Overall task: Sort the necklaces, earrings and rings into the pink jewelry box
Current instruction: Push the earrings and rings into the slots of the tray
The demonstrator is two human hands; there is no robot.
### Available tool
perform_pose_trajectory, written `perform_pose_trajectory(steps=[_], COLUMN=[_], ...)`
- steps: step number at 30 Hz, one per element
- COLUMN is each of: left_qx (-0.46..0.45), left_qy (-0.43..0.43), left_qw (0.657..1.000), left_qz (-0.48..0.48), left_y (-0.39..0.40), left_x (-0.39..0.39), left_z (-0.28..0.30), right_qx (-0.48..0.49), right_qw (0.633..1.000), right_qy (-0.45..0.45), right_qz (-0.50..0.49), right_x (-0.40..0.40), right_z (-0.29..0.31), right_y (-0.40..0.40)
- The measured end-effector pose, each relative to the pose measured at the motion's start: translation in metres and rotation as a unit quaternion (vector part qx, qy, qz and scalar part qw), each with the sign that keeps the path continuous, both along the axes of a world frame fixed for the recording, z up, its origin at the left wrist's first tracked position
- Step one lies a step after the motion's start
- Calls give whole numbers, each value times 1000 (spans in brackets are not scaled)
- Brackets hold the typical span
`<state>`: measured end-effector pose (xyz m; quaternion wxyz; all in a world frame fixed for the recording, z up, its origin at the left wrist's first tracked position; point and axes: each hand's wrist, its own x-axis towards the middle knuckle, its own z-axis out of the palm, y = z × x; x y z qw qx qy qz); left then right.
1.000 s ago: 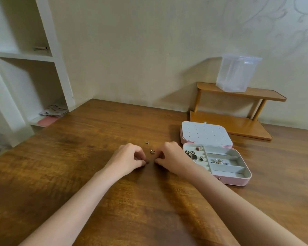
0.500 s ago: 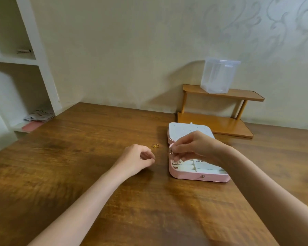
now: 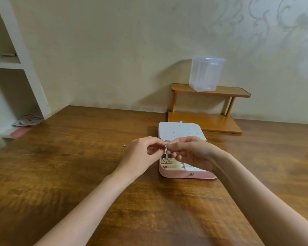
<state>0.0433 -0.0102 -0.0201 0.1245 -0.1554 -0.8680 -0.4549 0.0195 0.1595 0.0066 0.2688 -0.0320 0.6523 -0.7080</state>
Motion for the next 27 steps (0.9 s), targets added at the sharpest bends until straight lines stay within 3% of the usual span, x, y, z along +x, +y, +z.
perform_pose_trajectory(steps=[7,16,19,23,27], left_qx=[23,92,119,116,80], left_qy=[-10,-15,-48,-80,-99], left_qw=[1000,996,992,990,992], left_qz=[9,-2,-15,-26,-22], left_y=[9,11,9,6,5], left_x=[-7,-23,-29,-39,-48], left_z=[0,15,14,9,5], right_qx=[-1,89,185,285,346], right_qw=[999,971,931,852,804], right_qy=[-3,220,313,440,484], right_qz=[-41,-33,-30,-17,9], right_x=[-1,-12,-16,-25,-32], right_z=[-4,18,18,14,14], right_y=[7,11,9,3,-2])
